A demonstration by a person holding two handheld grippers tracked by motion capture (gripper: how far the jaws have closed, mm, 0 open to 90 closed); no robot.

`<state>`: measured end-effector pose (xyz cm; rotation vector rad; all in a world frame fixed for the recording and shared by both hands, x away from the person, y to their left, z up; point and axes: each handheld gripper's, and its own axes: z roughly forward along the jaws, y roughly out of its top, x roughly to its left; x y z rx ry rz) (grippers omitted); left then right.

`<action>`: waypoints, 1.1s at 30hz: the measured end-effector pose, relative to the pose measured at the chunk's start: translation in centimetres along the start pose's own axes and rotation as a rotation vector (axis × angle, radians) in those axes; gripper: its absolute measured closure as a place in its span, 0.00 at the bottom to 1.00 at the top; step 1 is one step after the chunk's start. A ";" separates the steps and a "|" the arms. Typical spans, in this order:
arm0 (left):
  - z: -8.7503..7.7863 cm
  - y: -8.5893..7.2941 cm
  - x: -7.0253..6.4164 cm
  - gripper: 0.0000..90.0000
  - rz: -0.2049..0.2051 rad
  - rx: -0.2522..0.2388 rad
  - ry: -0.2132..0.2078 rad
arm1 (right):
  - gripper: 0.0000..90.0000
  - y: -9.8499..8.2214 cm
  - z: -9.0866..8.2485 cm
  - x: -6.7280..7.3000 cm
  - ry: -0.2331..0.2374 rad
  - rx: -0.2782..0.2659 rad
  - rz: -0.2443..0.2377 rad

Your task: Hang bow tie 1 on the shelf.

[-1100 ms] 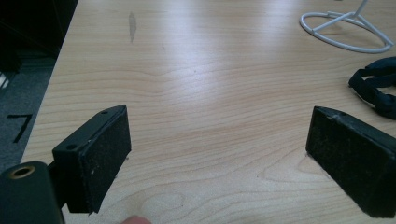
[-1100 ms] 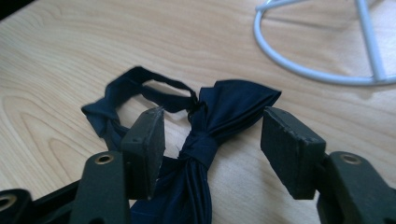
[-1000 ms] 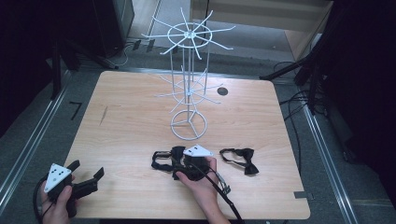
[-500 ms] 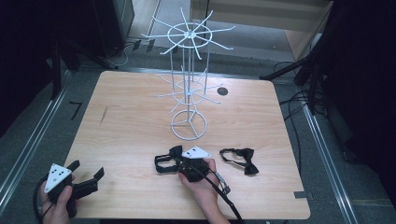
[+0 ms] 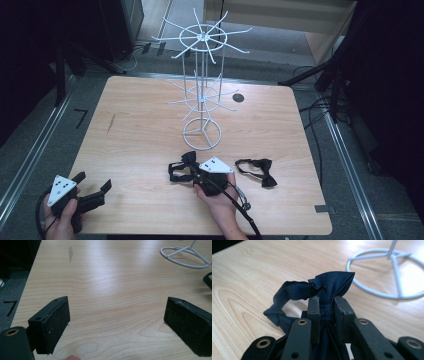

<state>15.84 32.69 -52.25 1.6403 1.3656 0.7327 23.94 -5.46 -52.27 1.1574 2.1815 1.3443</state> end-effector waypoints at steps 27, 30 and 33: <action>0.1 0.0 -0.1 0.08 0.002 0.000 -0.008 | 0.85 1.4 -4.7 -3.1 -0.035 -0.120 0.020; 0.2 0.1 -0.1 0.08 0.007 0.001 -0.014 | 0.85 1.4 -4.9 -3.4 -0.037 -0.123 0.023; 0.2 0.1 -0.2 0.08 0.006 0.000 -0.015 | 0.85 1.4 -5.3 -3.6 -0.042 -0.133 0.031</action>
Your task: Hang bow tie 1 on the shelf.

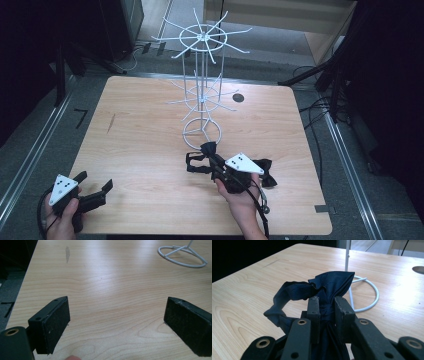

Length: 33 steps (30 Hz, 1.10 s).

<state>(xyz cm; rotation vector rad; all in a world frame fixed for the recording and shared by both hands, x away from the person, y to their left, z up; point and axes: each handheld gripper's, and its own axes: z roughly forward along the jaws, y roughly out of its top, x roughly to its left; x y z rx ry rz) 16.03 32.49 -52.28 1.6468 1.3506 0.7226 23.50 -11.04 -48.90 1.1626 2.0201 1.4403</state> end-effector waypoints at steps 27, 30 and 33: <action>-0.3 -0.1 -0.1 0.08 0.009 0.000 0.005 | 0.85 2.6 -3.1 -1.7 -0.031 -0.110 0.031; -0.3 -0.1 -0.1 0.08 0.003 -0.003 0.005 | 0.85 2.9 -3.4 -1.9 -0.039 -0.119 0.037; -0.3 -0.1 -0.1 0.08 0.002 -0.005 0.006 | 0.85 2.9 -3.6 -2.0 -0.043 -0.123 0.035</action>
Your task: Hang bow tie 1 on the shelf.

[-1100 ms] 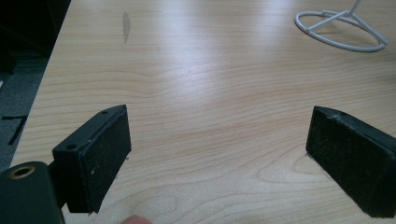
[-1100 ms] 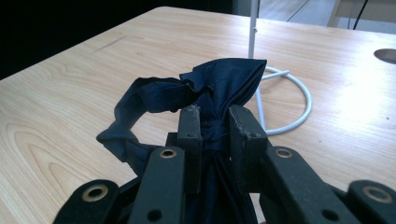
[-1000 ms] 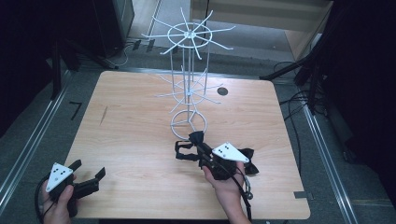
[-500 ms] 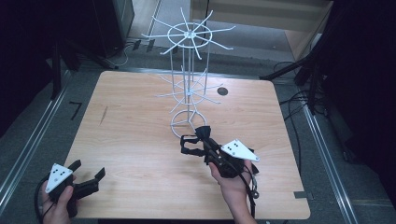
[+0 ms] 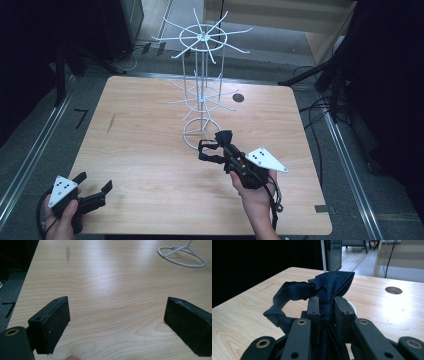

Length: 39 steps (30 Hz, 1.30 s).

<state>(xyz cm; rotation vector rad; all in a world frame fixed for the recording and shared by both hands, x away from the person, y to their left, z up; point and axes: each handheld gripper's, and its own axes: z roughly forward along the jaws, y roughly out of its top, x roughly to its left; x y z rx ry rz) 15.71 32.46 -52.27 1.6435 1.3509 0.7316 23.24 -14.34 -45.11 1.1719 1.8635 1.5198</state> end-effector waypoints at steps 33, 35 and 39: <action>1.0 0.5 0.1 0.08 -0.008 -0.006 -0.006 | 0.85 2.2 -1.7 -0.1 -0.013 -0.068 0.019; 1.1 0.6 -0.2 0.08 0.014 -0.007 -0.004 | 0.85 2.6 -2.0 0.0 -0.016 -0.081 0.020; 1.3 0.6 -0.3 0.08 0.015 -0.002 -0.005 | 0.85 3.3 -2.2 0.1 -0.012 -0.101 0.028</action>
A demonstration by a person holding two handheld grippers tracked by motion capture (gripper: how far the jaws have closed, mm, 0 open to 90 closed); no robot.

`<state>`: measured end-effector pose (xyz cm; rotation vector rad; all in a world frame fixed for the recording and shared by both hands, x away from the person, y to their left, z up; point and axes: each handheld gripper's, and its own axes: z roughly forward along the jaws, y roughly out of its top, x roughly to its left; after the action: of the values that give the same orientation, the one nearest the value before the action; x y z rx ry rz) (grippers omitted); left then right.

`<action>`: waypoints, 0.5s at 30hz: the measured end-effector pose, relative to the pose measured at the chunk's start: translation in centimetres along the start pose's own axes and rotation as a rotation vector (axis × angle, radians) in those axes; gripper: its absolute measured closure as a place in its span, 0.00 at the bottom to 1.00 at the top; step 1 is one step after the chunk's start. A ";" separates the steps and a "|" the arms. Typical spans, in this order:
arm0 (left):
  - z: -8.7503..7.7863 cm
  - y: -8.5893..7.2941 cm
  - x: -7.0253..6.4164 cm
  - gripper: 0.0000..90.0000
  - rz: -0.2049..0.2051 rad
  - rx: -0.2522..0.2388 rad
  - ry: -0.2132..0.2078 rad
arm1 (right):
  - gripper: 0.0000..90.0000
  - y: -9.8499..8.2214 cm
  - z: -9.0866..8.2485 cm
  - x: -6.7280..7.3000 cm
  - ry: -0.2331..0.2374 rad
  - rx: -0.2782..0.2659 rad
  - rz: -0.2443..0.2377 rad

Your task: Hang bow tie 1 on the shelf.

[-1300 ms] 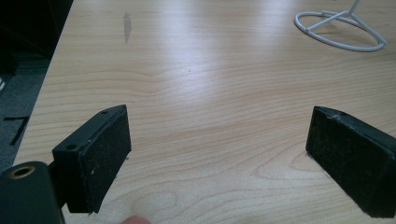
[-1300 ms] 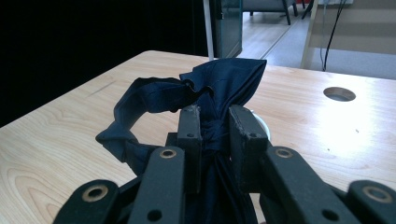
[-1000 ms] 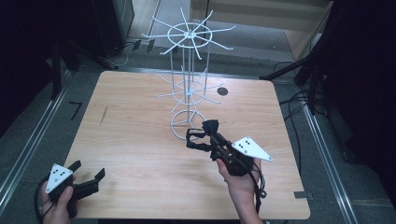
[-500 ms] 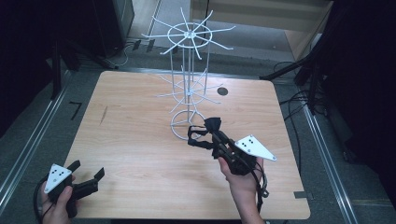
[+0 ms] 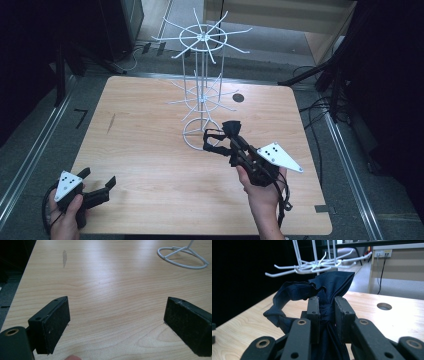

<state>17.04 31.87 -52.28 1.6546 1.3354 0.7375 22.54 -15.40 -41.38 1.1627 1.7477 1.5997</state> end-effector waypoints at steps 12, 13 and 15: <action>-0.1 0.0 0.0 0.08 -0.005 0.001 -0.006 | 0.85 0.8 -0.2 0.6 0.008 -0.025 0.011; -0.1 0.0 0.0 0.08 -0.005 0.000 -0.007 | 0.85 0.8 -0.2 0.6 0.007 -0.027 0.015; -0.1 0.0 0.1 0.08 -0.005 0.001 -0.008 | 0.85 0.9 -0.2 0.6 0.008 -0.031 0.016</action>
<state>16.97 31.94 -52.28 1.6526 1.3336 0.7266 22.28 -15.08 -40.31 1.1592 1.7168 1.6375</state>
